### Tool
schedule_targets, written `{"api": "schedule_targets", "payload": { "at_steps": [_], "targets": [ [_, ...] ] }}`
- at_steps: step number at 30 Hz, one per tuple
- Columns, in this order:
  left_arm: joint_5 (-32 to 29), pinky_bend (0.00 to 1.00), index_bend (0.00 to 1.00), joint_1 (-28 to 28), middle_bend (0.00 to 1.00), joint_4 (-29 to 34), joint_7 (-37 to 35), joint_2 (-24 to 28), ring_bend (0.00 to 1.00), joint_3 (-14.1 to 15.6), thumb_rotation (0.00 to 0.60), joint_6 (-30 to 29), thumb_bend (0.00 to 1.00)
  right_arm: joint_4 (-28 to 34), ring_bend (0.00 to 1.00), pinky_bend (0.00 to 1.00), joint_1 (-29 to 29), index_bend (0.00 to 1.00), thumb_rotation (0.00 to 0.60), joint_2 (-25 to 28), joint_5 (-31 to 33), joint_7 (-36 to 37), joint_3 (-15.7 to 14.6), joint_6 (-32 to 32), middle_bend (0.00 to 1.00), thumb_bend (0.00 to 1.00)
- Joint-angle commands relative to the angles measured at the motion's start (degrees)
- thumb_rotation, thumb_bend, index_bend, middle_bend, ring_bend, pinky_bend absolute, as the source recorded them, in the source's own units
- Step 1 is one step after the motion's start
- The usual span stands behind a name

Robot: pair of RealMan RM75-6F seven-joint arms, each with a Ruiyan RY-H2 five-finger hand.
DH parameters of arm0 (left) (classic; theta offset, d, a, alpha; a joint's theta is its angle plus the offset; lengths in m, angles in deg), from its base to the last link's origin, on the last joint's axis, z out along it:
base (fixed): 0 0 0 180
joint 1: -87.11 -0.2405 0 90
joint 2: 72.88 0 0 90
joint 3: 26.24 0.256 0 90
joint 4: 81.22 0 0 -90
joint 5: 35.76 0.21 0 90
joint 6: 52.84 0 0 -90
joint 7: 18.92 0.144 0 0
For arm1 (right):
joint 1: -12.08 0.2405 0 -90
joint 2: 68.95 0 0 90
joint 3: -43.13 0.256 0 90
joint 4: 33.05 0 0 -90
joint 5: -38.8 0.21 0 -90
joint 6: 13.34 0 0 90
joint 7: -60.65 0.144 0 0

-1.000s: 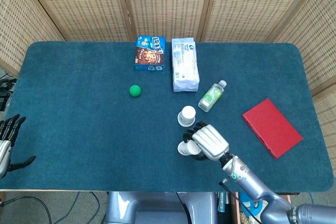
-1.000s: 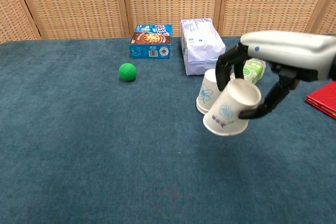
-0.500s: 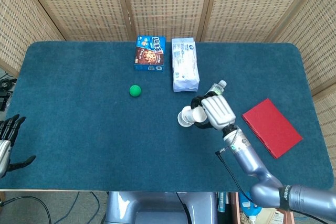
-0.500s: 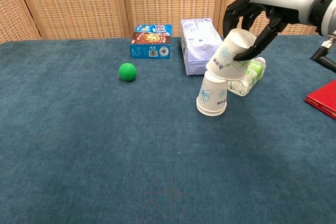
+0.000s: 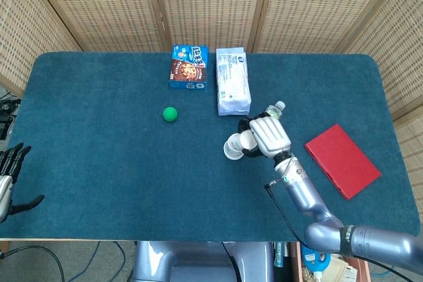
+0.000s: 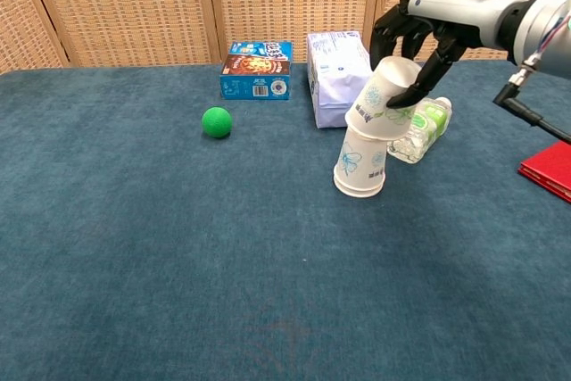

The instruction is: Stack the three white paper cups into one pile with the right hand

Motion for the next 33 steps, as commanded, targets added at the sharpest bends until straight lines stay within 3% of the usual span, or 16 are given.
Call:
{"api": "schedule_targets", "payload": {
  "at_steps": [1,12,14,15,19,25,33],
  "targets": [
    [0.0,0.0,0.0,0.0,0.0,0.1,0.0,0.0,0.0,0.0,0.6,0.0,0.18,-0.5,0.5,0.34,0.7,0.5,0.6,-0.5,1.2,-0.8,0.1,0.1,0.53,0.37],
    [-0.3,0.0,0.0,0.1,0.0,-0.3,-0.8,0.2,0.0,-0.1,0.6,0.3,0.18,-1.3,0.49,0.34,2.8,0.49,0.6,-1.5,5.5,-3.6,-0.2,-0.3,0.47,0.37],
    [-0.2,0.0,0.0,0.1,0.0,-0.3,-0.9,0.3,0.0,-0.1,0.6,0.2,0.18,-0.7,0.43,0.33,3.2,0.44,0.6,-1.0,6.6,-3.7,-0.4,-1.5,0.39,0.37],
    [-0.2,0.0,0.0,0.1,0.0,-0.4,-1.0,0.3,0.0,-0.1,0.6,0.2,0.18,-0.4,0.35,0.3,3.4,0.37,0.6,-0.7,7.2,-3.9,-0.6,-2.0,0.31,0.35],
    [-0.3,0.0,0.0,0.1,0.0,-0.3,-1.1,0.4,0.0,-0.2,0.6,0.3,0.18,0.6,0.1,0.16,4.2,0.14,0.6,0.2,8.9,-4.6,-0.8,-2.8,0.04,0.17],
    [-0.4,0.0,0.0,0.2,0.0,-0.3,-1.0,0.4,0.0,-0.2,0.6,0.4,0.18,1.2,0.02,0.09,4.0,0.09,0.6,0.0,6.5,-2.9,-0.8,-1.2,0.0,0.12],
    [0.0,0.0,0.0,0.3,0.0,-0.2,-1.0,0.4,0.0,0.0,0.6,0.5,0.18,3.9,0.01,0.05,1.9,0.09,0.6,2.6,2.5,-1.2,-2.0,1.2,0.0,0.11]
  ]
}}
